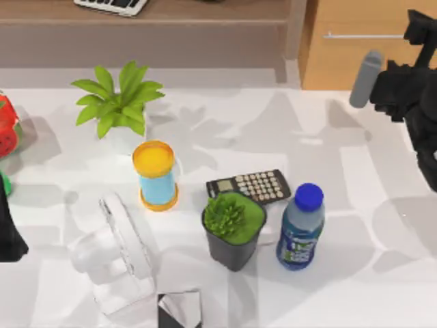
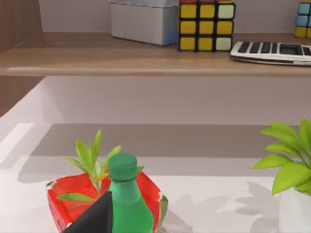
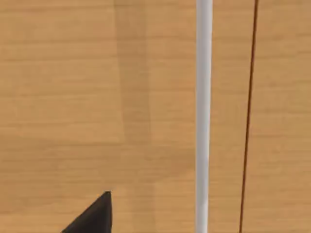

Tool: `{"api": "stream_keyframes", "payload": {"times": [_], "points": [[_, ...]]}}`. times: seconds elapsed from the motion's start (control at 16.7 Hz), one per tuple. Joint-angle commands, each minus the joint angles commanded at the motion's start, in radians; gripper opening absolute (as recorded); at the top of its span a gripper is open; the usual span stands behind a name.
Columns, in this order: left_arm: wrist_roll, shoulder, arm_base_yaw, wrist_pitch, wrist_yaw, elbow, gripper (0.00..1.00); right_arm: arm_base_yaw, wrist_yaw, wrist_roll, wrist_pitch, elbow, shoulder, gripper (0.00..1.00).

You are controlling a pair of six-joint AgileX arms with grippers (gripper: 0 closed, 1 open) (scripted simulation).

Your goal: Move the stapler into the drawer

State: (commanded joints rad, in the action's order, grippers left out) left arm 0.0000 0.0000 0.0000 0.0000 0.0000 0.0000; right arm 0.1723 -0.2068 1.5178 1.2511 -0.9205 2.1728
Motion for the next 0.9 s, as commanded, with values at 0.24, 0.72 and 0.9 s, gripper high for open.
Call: {"api": "stream_keyframes", "payload": {"times": [0.24, 0.72, 0.9], "points": [[0.000, 0.000, 0.000, 0.000, 0.000, 0.000, 1.00, 0.004, -0.005, 0.040, 0.033, -0.024, 0.058, 1.00], [0.000, 0.000, 0.000, 0.000, 0.000, 0.000, 1.00, -0.003, 0.002, 0.040, 0.004, -0.074, 0.079, 1.00], [0.000, 0.000, 0.000, 0.000, 0.000, 0.000, 1.00, -0.008, 0.006, 0.041, -0.027, -0.132, 0.106, 1.00]]}}
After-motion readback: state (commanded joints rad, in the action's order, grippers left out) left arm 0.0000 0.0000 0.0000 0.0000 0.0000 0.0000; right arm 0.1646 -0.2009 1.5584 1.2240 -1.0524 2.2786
